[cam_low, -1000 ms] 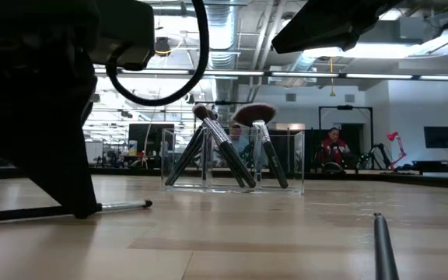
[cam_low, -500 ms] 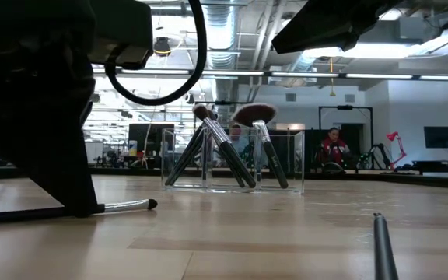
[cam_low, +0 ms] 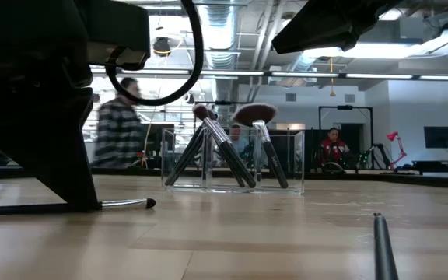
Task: Put items in baskets/containers
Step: Put the eyeshadow brush into the left section of the transparent organizer
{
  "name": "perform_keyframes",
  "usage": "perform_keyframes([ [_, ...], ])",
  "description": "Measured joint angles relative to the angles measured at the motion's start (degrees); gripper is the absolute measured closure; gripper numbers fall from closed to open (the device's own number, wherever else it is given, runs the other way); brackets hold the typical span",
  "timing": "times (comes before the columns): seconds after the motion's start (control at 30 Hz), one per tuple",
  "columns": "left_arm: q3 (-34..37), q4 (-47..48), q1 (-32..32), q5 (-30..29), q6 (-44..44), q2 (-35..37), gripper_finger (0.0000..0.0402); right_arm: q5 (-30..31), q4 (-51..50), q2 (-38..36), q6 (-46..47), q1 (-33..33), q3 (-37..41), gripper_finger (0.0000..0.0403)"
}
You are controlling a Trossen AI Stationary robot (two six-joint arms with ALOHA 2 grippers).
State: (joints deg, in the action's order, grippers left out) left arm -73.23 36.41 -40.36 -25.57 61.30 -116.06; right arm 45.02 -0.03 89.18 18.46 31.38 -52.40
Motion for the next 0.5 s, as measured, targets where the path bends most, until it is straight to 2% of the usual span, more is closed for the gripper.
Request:
perform_keyframes([
  [0.5, 0.11, 2.44, -0.11, -3.17, -1.07, 1.1, 0.0392, 0.02, -1.28, 0.0, 0.09, 0.0, 0.0, 0.0337],
])
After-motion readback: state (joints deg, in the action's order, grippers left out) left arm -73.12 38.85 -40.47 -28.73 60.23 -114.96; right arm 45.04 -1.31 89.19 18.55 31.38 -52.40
